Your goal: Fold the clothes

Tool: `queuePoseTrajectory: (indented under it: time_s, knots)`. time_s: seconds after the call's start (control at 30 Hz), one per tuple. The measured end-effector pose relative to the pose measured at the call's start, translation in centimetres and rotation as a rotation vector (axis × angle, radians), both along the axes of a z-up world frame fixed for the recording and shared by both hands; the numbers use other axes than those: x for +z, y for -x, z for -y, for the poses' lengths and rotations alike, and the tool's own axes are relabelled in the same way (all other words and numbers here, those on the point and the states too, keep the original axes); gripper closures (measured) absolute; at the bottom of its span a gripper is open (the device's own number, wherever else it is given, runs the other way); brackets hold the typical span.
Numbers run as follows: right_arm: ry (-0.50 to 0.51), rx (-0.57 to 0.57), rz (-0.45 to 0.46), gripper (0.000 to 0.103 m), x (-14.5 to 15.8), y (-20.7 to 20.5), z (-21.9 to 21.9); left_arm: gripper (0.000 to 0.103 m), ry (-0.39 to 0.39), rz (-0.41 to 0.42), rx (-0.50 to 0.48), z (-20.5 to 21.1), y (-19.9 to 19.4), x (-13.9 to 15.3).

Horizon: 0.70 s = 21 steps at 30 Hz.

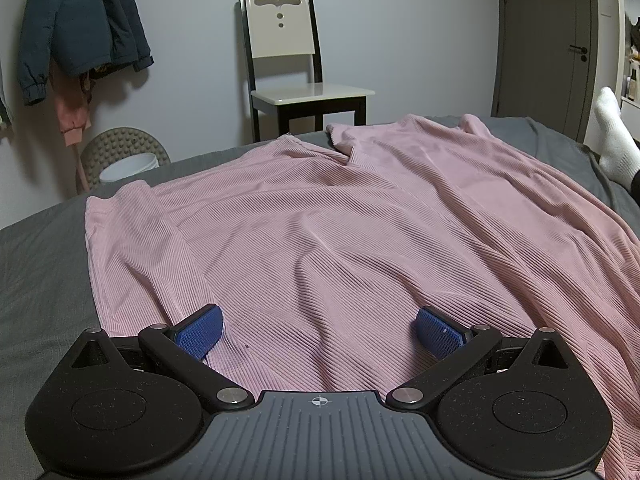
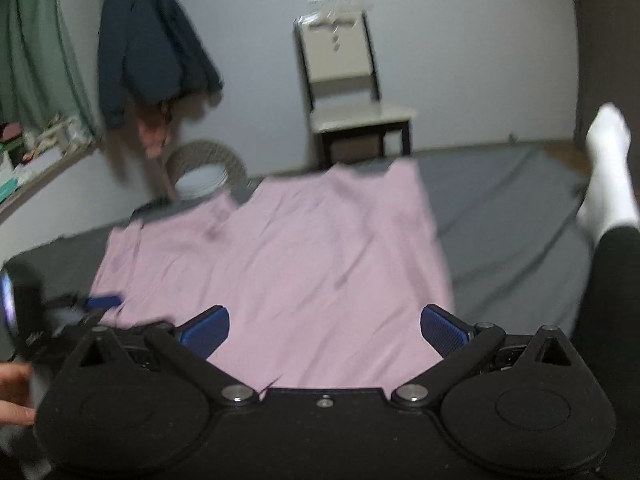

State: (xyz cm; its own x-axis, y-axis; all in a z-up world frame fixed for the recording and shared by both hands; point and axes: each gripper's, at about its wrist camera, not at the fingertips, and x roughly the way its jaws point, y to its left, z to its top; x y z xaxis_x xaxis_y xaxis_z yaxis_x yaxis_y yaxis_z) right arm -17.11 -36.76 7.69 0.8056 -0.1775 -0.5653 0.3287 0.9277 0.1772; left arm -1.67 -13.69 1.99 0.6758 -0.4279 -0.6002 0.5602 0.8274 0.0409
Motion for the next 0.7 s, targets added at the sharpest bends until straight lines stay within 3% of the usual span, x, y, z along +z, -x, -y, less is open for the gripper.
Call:
queuePoseTrajectory:
  time_s: [0.07, 0.13, 0.23, 0.33, 0.4, 0.47, 0.57, 0.7]
  knots:
    - [-0.009, -0.024, 0.003, 0.012, 0.4, -0.8, 3.1, 0.000, 0.001, -0.001, 0.000, 0.0, 0.0, 0.0]
    - [-0.074, -0.041, 0.010, 0.032, 0.5, -2.4, 6.4, 0.000, 0.001, -0.001, 0.000, 0.0, 0.0, 0.0]
    - [-0.193, -0.076, 0.024, 0.050, 0.1, -5.9, 11.5, 0.000, 0.008, -0.006, -0.001, -0.1, -0.1, 0.0]
    - [-0.296, -0.096, 0.022, 0.061, -1.0, -10.4, 15.7, 0.000, 0.001, 0.004, 0.004, 0.0, 0.0, 0.2]
    - [-0.330, -0.099, 0.004, 0.063, -2.0, -13.5, 17.8, 0.000, -0.011, 0.018, 0.010, 0.2, 0.2, 0.3]
    - [-0.308, -0.091, -0.026, 0.063, -2.8, -16.4, 19.0, 0.000, 0.001, 0.101, 0.039, 0.1, 0.8, 1.4]
    - [-0.229, -0.076, -0.079, 0.063, -3.6, -20.3, 20.3, 0.000, 0.111, 0.198, 0.023, -0.4, 1.9, 4.2]
    - [-0.193, -0.069, -0.133, 0.063, -4.8, -24.2, 22.3, 0.000, 0.387, 0.079, -0.116, -1.3, 2.3, 5.7]
